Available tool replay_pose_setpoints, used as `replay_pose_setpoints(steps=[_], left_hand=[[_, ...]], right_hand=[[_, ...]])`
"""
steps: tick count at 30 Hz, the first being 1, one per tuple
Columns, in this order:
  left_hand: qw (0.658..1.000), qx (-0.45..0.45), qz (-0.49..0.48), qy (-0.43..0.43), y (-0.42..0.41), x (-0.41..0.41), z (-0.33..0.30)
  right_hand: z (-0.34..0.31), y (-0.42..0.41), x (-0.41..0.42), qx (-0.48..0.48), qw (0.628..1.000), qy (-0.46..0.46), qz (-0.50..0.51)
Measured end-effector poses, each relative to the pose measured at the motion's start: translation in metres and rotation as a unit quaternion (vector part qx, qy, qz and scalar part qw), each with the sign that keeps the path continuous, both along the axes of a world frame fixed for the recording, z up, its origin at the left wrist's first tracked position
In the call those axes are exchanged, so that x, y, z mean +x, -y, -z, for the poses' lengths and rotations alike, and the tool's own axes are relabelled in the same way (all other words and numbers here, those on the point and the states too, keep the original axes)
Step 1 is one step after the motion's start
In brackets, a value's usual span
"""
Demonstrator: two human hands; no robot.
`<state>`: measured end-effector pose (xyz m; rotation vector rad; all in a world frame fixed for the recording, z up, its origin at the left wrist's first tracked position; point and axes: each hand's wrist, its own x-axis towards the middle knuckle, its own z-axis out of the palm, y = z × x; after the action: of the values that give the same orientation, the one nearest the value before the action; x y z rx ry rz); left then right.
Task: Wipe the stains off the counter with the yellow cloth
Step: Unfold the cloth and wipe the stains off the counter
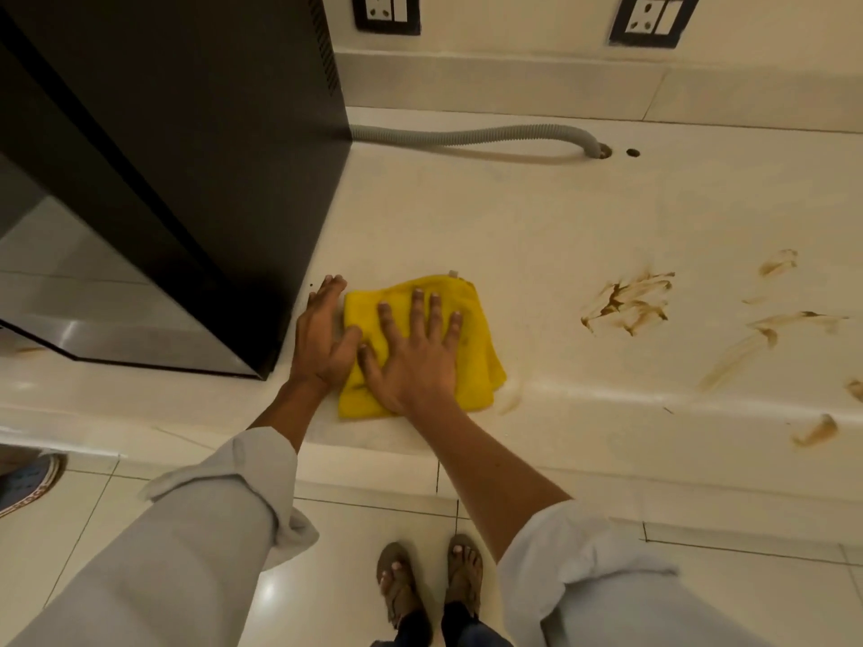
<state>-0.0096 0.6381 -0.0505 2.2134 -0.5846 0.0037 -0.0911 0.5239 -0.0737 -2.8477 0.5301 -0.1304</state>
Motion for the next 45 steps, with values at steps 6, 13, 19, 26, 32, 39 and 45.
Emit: replay_pose_setpoints(steps=[6, 13, 19, 26, 32, 39, 45], left_hand=[[0.994, 0.094, 0.025, 0.046, 0.012, -0.024, 0.002], [0.989, 0.121, 0.068, 0.052, 0.061, -0.057, -0.001], [0.982, 0.148, 0.109, 0.055, 0.099, -0.075, 0.008], [0.974, 0.178, 0.130, 0.059, 0.129, -0.057, 0.015], [0.976, 0.185, 0.108, 0.042, 0.148, -0.041, 0.022], [0.979, 0.171, 0.098, 0.046, 0.148, -0.045, 0.021], [0.979, 0.167, 0.106, 0.057, 0.149, -0.046, 0.021]], right_hand=[[-0.001, 0.003, -0.042, 0.006, 1.000, -0.002, 0.029], [-0.003, 0.039, -0.094, 0.002, 0.994, -0.001, 0.112], [-0.003, 0.089, -0.122, -0.010, 0.984, -0.011, 0.177], [-0.004, 0.166, -0.135, -0.006, 0.970, -0.016, 0.241], [-0.001, 0.242, -0.121, -0.012, 0.966, -0.024, 0.259], [-0.004, 0.303, -0.073, -0.014, 0.970, -0.034, 0.238], [-0.005, 0.294, -0.031, -0.009, 0.981, -0.047, 0.189]])
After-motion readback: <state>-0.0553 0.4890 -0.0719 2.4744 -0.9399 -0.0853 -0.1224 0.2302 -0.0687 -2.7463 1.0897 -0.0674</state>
